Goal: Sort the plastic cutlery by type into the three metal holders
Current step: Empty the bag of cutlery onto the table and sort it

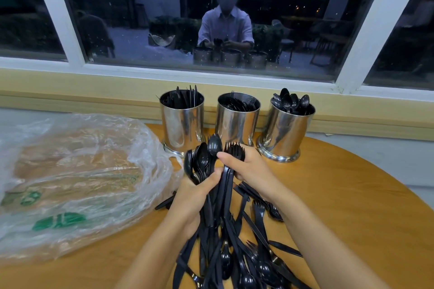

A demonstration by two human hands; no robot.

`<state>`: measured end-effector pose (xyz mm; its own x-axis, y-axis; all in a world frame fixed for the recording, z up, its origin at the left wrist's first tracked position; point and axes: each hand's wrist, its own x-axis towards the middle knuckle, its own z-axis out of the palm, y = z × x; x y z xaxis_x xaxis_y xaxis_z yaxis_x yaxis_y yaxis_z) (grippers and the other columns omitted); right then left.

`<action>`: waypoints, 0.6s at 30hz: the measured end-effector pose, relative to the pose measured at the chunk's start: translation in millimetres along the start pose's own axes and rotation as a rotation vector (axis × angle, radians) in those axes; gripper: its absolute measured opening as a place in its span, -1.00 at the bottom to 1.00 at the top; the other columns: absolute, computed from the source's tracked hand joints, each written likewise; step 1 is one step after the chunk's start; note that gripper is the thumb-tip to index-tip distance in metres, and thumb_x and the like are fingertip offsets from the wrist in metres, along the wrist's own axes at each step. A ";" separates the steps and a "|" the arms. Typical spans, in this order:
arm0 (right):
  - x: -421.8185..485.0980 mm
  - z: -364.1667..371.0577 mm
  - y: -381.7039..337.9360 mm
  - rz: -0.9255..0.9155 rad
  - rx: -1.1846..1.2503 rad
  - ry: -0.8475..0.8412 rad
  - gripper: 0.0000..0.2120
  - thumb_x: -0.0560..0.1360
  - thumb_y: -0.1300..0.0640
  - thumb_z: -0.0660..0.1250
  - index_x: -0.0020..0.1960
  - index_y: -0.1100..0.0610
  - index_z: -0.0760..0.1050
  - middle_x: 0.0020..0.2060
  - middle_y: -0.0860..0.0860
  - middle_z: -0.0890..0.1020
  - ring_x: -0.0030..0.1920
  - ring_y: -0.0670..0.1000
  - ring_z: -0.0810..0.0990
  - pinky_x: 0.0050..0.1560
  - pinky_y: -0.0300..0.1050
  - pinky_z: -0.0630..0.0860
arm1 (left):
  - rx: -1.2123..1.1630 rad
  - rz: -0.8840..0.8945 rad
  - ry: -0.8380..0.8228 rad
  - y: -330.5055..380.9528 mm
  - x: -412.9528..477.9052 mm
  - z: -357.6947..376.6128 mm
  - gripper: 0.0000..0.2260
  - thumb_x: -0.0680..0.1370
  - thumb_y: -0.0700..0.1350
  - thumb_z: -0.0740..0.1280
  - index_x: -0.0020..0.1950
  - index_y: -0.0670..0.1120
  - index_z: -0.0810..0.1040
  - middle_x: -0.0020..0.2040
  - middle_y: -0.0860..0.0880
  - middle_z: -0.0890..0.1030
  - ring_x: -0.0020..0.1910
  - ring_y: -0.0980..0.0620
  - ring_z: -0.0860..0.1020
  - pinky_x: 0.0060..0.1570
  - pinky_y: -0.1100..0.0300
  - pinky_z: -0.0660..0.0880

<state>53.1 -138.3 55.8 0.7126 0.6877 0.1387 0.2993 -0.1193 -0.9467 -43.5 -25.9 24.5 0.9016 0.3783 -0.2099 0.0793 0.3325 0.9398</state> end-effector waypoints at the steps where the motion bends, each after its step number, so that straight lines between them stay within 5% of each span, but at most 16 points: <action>1: 3.3 -1.3 3.3 -0.008 -0.020 0.038 -0.76 0.61 0.12 0.26 -0.23 0.12 0.45 -0.55 -0.16 0.37 -0.55 -0.20 0.33 -0.49 -0.39 0.25 | -0.018 -0.004 0.018 -1.2 4.2 0.1 -0.65 0.42 0.09 0.51 0.16 -0.01 0.67 0.10 -0.03 0.70 0.19 -0.06 0.62 0.29 -0.13 0.47; 4: 21.2 -17.7 9.9 0.010 -0.063 0.226 -0.78 0.62 0.07 0.24 -0.17 0.10 0.51 -0.47 -0.14 0.38 -0.51 -0.20 0.33 -0.43 -0.34 0.28 | -0.107 -0.012 0.047 -1.6 17.4 -1.3 -0.83 0.57 -0.08 0.35 0.08 -0.09 0.67 0.07 -0.06 0.71 0.13 -0.03 0.65 0.19 -0.03 0.55; 11: 109.6 -94.3 -33.1 -0.175 -0.067 0.800 -0.69 0.60 0.11 0.21 -0.31 0.03 0.29 -0.41 -0.08 0.37 -0.39 -0.07 0.33 -0.33 -0.19 0.29 | -0.128 0.046 0.113 9.8 41.2 -2.1 -0.82 0.60 -0.13 0.31 0.09 -0.17 0.65 -0.08 -0.09 0.72 -0.17 -0.01 0.69 -0.17 0.21 0.65; 15: 154.1 -105.0 -49.1 -0.286 -0.270 0.828 -0.67 0.63 0.14 0.18 -0.30 0.09 0.22 -0.41 -0.02 0.31 -0.40 -0.08 0.23 -0.41 -0.26 0.20 | -0.083 0.069 0.085 14.1 48.7 2.5 -0.83 0.61 -0.12 0.31 0.07 -0.14 0.66 -0.21 -0.03 0.68 -0.31 0.06 0.61 -0.24 0.22 0.61; 18: 175.1 -95.7 -27.6 -0.242 -0.418 0.635 -0.74 0.64 0.12 0.18 -0.21 0.16 0.31 -0.38 -0.04 0.37 -0.39 -0.09 0.29 -0.39 -0.29 0.23 | -0.068 0.083 0.070 14.2 52.2 4.1 -0.83 0.61 -0.12 0.31 0.06 -0.13 0.67 -0.24 -0.03 0.67 -0.32 0.06 0.60 -0.27 0.24 0.60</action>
<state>230.3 -83.1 134.1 0.7852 0.2045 0.5845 0.6153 -0.3638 -0.6993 6.5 -5.0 28.0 0.8719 0.4654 -0.1527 -0.0254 0.3543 0.9348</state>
